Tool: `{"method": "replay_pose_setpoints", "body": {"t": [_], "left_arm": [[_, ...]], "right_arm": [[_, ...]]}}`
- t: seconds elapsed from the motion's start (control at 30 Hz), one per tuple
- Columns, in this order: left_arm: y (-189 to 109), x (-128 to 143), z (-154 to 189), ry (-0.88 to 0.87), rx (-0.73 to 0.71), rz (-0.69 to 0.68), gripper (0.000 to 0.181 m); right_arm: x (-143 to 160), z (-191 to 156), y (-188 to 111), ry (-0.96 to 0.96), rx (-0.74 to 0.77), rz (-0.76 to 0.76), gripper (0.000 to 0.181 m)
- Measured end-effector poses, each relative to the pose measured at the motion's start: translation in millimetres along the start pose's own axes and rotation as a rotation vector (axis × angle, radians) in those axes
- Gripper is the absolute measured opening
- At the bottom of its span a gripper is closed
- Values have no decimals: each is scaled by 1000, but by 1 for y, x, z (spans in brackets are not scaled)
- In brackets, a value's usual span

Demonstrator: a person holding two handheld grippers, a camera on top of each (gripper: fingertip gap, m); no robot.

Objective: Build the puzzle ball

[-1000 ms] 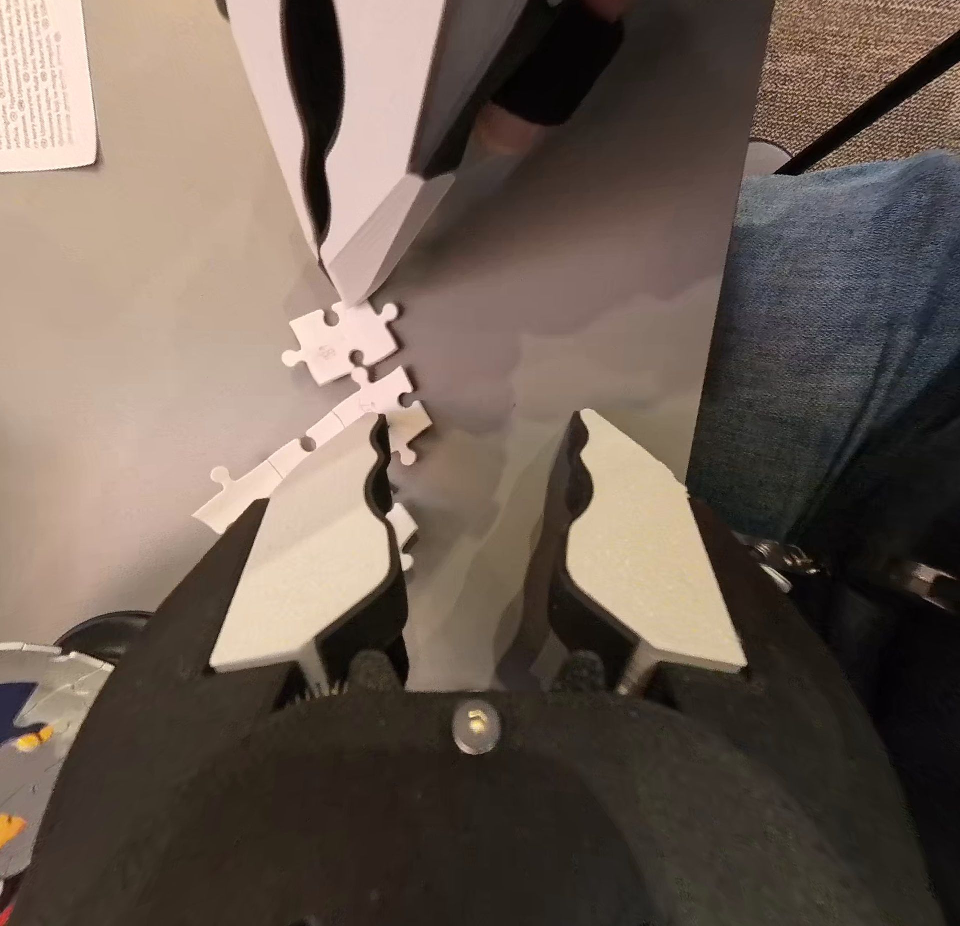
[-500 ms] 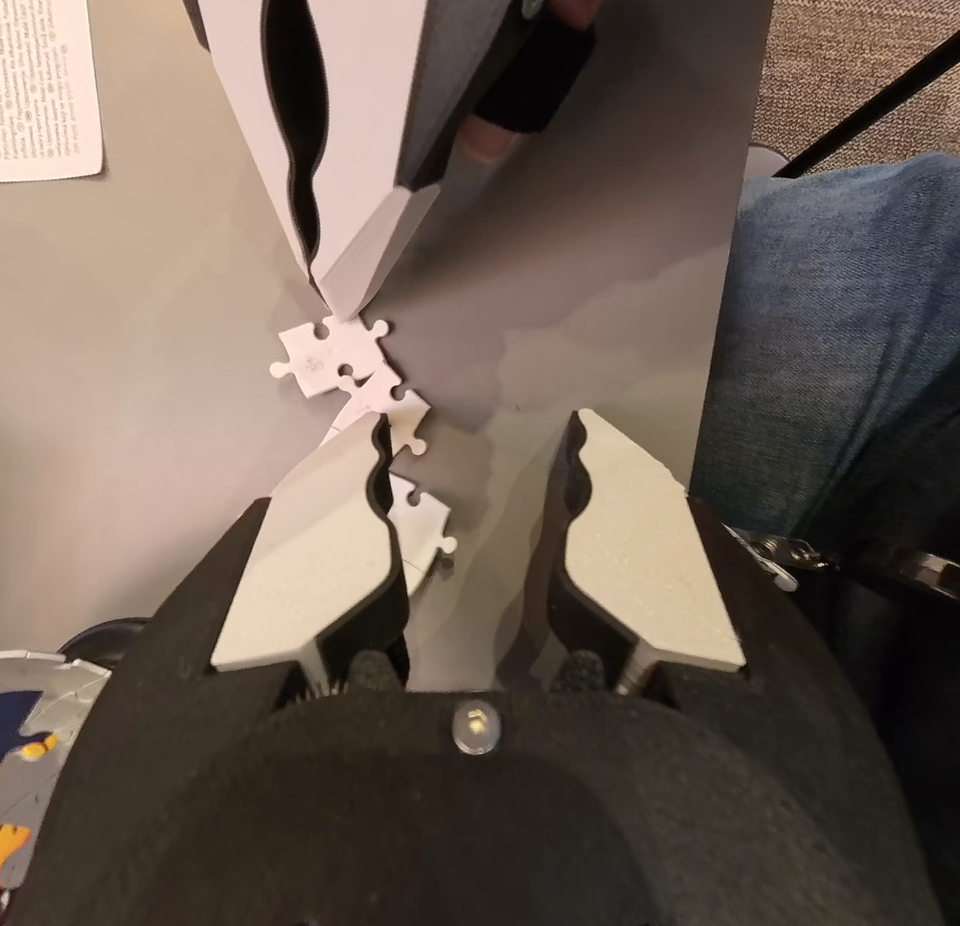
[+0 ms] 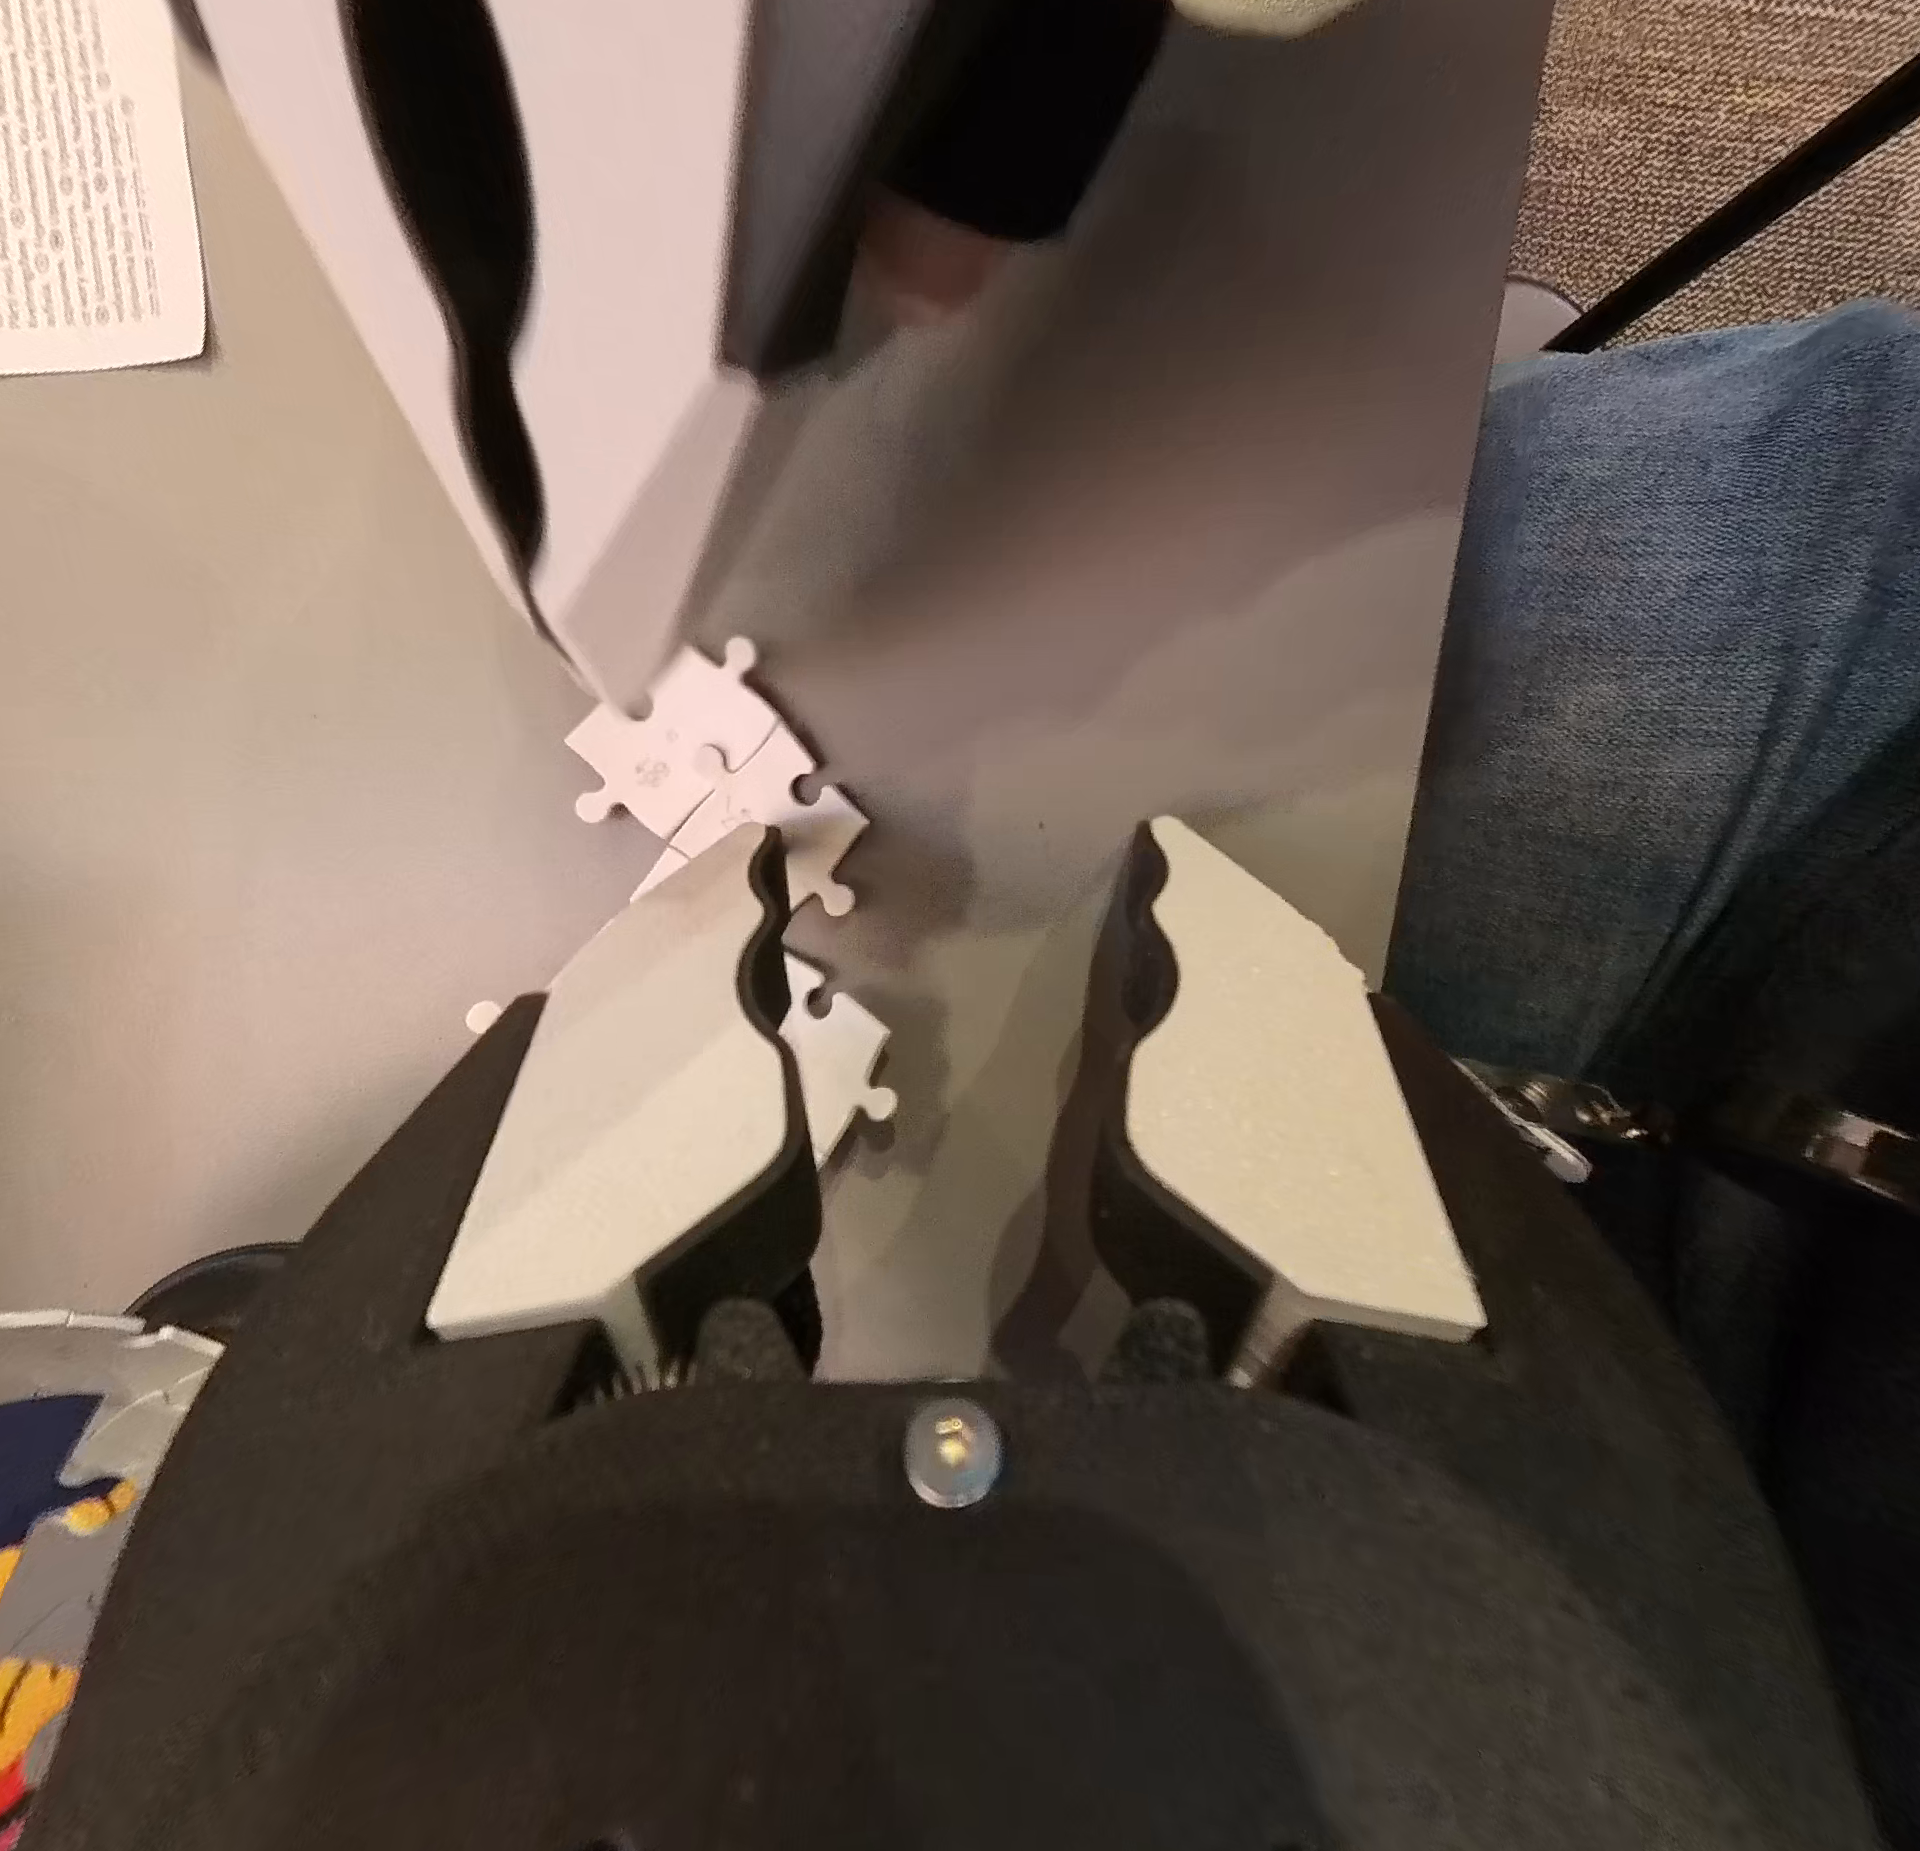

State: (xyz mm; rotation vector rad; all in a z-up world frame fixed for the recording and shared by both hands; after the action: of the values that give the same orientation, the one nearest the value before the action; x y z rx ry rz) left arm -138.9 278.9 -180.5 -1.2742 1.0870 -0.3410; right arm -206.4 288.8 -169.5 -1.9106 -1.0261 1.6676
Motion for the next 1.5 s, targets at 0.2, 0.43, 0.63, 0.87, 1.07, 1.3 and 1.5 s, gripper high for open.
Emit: {"method": "replay_pose_setpoints", "body": {"t": [0.2,0.43,0.63,0.87,1.07,1.3,1.5], "left_arm": [[-1,0,0,13,-5,-15,63],[-14,-1,1,-1,-41,8,69],[-46,17,-2,-185,-183,90,66],[-52,47,0,-499,-210,167,72],[-40,37,-19,-776,-71,366,68],[-39,34,-30,-835,-81,430,38],[-23,27,-20,-793,-83,411,26]], "right_arm": [[5,-1,11,-49,13,-77,0],[6,-2,11,-64,29,-96,0],[5,-2,11,-79,23,-124,0],[4,-3,11,-102,22,-141,0],[7,-7,10,-104,25,-127,0],[12,-13,8,-69,9,-95,0],[12,-14,7,-40,2,-77,0]]}}
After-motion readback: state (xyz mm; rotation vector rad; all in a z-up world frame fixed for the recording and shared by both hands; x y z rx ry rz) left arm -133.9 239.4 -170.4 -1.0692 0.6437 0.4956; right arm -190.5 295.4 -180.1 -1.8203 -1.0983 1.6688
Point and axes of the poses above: each gripper's, where its closed fingertips meet, y out along the fingers, x out of its underside, z = x × y across the jaws, the point moved 4 cm from there along -y, back along the fingers, and after that the axes turned 8 degrees about y, right-handed, at the moved point
